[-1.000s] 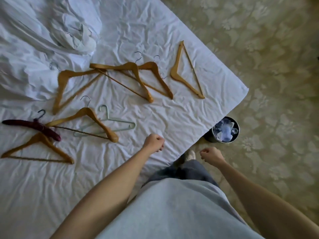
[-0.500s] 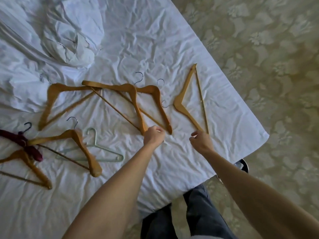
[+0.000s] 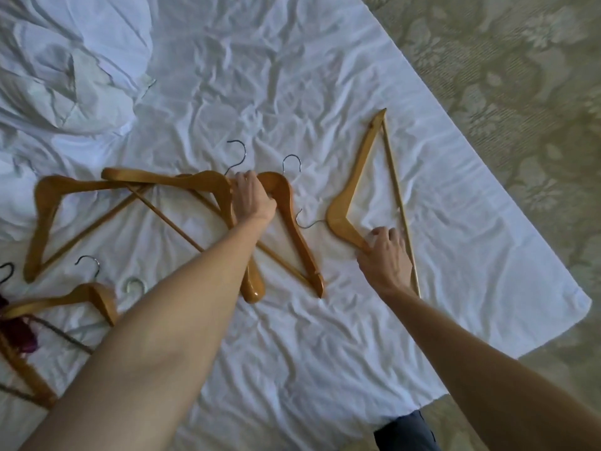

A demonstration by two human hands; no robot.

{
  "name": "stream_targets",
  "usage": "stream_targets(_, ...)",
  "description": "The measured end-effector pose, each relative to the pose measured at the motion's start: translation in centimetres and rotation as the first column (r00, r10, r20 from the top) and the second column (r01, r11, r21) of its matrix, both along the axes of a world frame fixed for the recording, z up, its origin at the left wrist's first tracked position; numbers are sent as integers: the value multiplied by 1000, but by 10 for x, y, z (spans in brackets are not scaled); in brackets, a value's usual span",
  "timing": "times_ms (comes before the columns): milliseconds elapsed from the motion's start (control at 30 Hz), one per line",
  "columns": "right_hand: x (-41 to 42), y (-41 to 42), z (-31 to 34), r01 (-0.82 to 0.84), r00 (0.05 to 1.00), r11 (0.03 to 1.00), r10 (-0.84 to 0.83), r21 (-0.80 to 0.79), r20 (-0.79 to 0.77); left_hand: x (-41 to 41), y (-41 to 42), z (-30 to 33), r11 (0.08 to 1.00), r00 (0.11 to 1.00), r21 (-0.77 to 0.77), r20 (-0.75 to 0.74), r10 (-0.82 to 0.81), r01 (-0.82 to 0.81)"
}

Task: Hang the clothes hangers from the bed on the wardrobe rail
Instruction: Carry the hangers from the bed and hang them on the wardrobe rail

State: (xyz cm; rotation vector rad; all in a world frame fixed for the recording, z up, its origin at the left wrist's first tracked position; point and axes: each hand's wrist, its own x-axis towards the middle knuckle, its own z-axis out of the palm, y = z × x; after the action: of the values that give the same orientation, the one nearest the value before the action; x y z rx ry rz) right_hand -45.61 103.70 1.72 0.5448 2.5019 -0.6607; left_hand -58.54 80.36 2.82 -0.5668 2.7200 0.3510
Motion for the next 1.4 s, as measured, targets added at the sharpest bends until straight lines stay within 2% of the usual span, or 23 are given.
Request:
stream_targets(100, 0, -3, -15, -34, 995, 999, 33, -5, -94, -19, -14, -18, 980, 983, -98, 88, -163, 171)
stream_targets(200, -2, -6, -23, -59, 990, 998, 57, -10, -129, -26, -24, -28, 947, 961, -167, 75, -267, 276)
stream_targets(300, -2, -5, -21, -67, 987, 998, 67, 2, -146, -25, -33, -28, 930, 947, -177, 49, -318, 322)
stream_targets(400, -2, 1, -6, 21, 990, 1000, -20, 8, -139, -17, -30, -14, 904, 919, -168, 79, -386, 394)
stream_targets(600, 19, 29, 53, 151, 939, 985, -168, -80, -300, 19, -10, 46, 840, 831, 6, -156, -534, 542)
stream_targets(700, 34, 46, 94, 267, 902, 956, -291, -118, -319, 35, -5, 81, 796, 792, 108, -244, -559, 595)
stream_targets(833, 54, 58, 144, 390, 831, 905, -425, -169, -360, 46, -1, 120, 765, 748, 111, -338, -572, 635)
stream_targets(933, 69, 54, 174, 452, 785, 861, -508, -233, -355, 60, 10, 155, 818, 784, 67, -339, -520, 571)
stream_targets(1067, 77, 37, 199, 487, 753, 828, -560, -279, -346, 82, 27, 206, 935, 938, 78, -64, -340, 345)
stream_targets(1133, 74, 27, 204, 512, 748, 810, -584, -287, -314, 96, 33, 218, 962, 966, 140, 77, -245, 233)
stream_targets(1267, 61, 11, 196, 555, 746, 781, -619, -286, -245, 134, 39, 219, 930, 987, 368, 150, -63, 3)
stream_targets(1400, 51, 7, 181, 566, 779, 785, -610, -252, -149, 164, 44, 213, 809, 970, 537, 177, 169, -239)
